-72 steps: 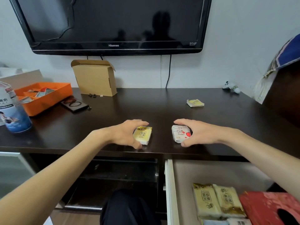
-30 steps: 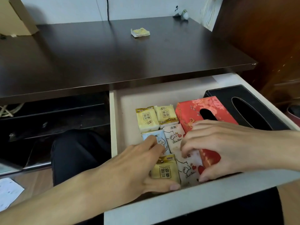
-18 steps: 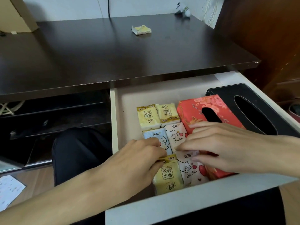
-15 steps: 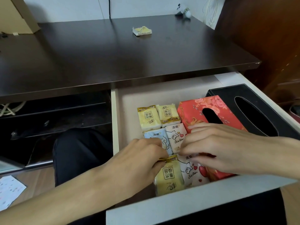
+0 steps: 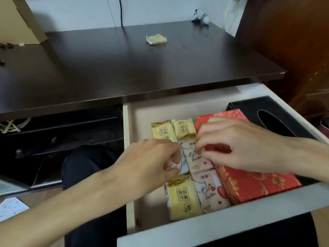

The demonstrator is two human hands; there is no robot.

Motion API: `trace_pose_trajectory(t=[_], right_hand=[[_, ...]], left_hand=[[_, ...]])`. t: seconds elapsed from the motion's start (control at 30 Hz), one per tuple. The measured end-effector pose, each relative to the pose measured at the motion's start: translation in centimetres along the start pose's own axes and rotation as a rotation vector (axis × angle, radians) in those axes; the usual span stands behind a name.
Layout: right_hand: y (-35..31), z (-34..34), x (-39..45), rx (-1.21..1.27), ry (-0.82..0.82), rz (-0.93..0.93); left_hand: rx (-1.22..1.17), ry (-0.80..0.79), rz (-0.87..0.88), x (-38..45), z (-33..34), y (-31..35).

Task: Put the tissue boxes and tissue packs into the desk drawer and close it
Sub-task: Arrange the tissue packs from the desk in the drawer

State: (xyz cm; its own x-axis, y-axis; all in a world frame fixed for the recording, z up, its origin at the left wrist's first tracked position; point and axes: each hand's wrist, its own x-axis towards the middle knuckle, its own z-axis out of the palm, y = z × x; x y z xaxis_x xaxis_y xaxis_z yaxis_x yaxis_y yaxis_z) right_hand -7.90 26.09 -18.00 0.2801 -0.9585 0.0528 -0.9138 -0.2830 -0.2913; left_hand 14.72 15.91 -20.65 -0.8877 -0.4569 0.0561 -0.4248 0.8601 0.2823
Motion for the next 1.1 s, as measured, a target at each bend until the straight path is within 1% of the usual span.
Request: trace_pose_trajectory(t=[0.07, 0.17, 0.27, 0.4, 0.53, 0.6, 0.73, 0.87, 0.93, 1.0, 1.1], right_hand=[[0.9, -1.4, 1.8, 0.010, 0.106, 0.027], [2.8, -3.4, 6.0, 0.029, 0.278, 0.078], [5.4, -5.0, 11.2, 0.103, 0.383, 0.189], [8.5, -6.3, 18.0, 0.170, 0.395, 0.356], [12.1, -6.8, 25.1, 0.209, 0.322, 0.492], [13.9, -6.9, 28.8, 0.192, 0.293, 0.525], [17.0, -6.7, 35.0, 0.096, 0.224, 0.523], [19.2, -5.6, 37.3, -0.013, 0.138, 0.507], [19.4, -5.4, 36.2, -0.069, 0.156, 0.448], [19.2, -5.3, 33.7, -0.021, 0.181, 0.337], [17.8, -5.7, 28.1, 0.066, 0.155, 0.180]], left_hand=[[0.015, 0.037, -0.042, 1.2, -1.7, -1.3], [-0.005, 0.154, -0.128, 4.1, -4.6, -3.9], [-0.034, 0.274, -0.211, 7.9, -7.5, -7.3], [0.057, 0.320, -0.285, 12.9, -10.3, -11.3], [0.088, 0.272, -0.380, 16.4, -11.3, -14.4], [0.073, 0.276, -0.407, 17.2, -11.2, -15.5], [0.032, 0.309, -0.406, 17.8, -10.4, -17.0], [0.037, 0.335, -0.402, 18.1, -10.1, -17.7], [0.045, 0.334, -0.403, 18.4, -10.3, -17.8], [0.039, 0.337, -0.394, 18.6, -10.3, -17.7], [0.014, 0.344, -0.343, 18.8, -10.0, -16.9]])
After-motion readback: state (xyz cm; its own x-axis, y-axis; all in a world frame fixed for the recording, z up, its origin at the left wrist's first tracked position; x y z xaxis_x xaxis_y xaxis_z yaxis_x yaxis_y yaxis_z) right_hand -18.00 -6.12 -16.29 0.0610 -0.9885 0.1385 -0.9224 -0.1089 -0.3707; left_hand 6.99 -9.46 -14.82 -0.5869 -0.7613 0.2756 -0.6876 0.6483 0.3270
